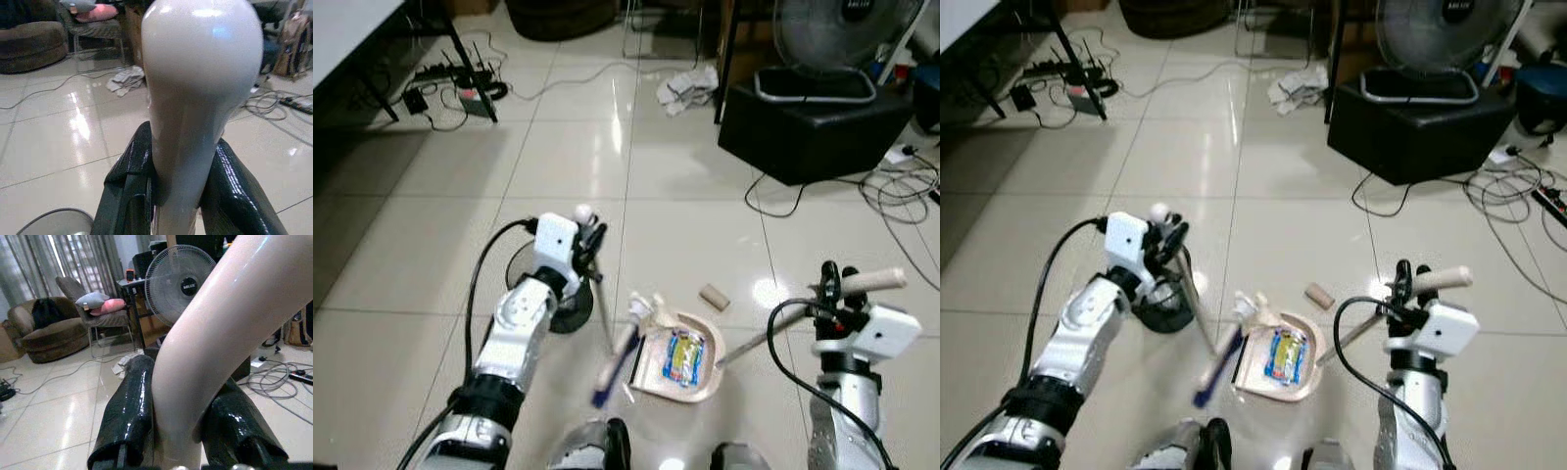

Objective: Sweep floor

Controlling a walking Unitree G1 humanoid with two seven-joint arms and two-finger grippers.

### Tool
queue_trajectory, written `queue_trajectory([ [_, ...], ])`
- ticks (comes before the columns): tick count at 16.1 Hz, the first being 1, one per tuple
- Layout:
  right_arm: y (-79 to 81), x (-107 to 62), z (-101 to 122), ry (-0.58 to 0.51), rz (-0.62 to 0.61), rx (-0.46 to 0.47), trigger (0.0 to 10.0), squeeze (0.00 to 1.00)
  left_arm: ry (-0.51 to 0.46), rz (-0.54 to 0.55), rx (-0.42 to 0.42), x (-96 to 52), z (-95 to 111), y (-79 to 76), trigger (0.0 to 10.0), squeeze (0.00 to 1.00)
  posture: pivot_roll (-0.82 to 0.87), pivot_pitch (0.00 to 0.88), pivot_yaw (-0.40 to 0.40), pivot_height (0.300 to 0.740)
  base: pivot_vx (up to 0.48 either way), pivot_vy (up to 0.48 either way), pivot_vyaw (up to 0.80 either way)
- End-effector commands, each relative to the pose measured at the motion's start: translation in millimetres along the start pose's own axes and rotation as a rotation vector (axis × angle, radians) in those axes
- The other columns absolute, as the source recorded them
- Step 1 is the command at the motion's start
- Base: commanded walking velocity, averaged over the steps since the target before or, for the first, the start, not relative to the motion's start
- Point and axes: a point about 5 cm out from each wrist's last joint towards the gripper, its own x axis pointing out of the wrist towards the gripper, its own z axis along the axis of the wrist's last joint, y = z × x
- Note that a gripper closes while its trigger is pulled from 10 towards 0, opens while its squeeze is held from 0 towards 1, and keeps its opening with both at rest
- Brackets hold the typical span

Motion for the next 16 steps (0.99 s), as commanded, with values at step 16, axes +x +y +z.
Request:
queue_trajectory([
  [16, 0.1, 29.3, 120, -0.13, 0.074, 0.215, 10.0, 0.0, 0.1, 0.145, 0.073, -94.4, -41, 35.9, 10.0, 0.0, -0.03, 0.075, 0.117, 0.74, 0.0, 0.0, 0.0],
])
